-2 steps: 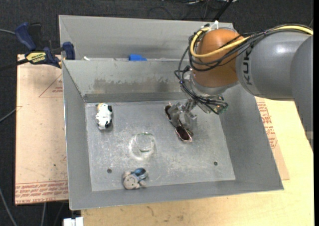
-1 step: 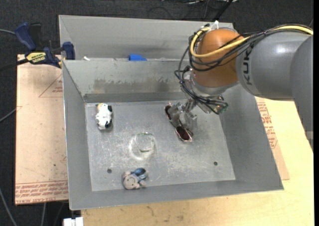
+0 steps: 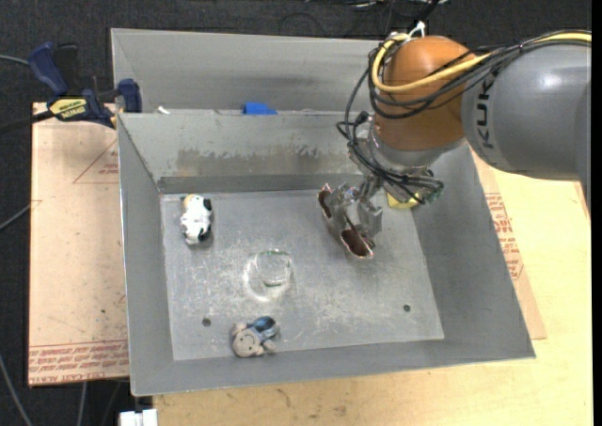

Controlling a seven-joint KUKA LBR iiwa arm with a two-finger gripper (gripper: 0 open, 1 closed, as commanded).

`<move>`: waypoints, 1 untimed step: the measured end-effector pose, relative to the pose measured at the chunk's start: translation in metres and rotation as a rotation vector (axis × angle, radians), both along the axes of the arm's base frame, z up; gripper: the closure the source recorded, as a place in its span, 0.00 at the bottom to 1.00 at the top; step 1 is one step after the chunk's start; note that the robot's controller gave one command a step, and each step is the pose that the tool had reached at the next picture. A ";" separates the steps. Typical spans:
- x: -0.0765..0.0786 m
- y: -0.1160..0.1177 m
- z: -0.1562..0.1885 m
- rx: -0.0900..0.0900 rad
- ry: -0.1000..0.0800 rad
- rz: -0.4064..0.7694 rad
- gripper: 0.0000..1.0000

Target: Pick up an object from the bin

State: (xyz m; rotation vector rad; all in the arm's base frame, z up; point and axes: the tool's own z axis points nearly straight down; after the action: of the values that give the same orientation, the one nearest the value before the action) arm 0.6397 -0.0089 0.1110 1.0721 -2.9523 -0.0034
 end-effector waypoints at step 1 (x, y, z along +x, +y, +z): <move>-0.035 -0.018 0.024 0.001 -0.002 -0.019 1.00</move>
Offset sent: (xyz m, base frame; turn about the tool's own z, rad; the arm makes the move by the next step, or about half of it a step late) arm -0.0579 -0.0319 0.0015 0.0305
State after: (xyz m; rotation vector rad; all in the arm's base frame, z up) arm 0.6051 -0.0267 0.1345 1.0442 -2.9646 -0.0033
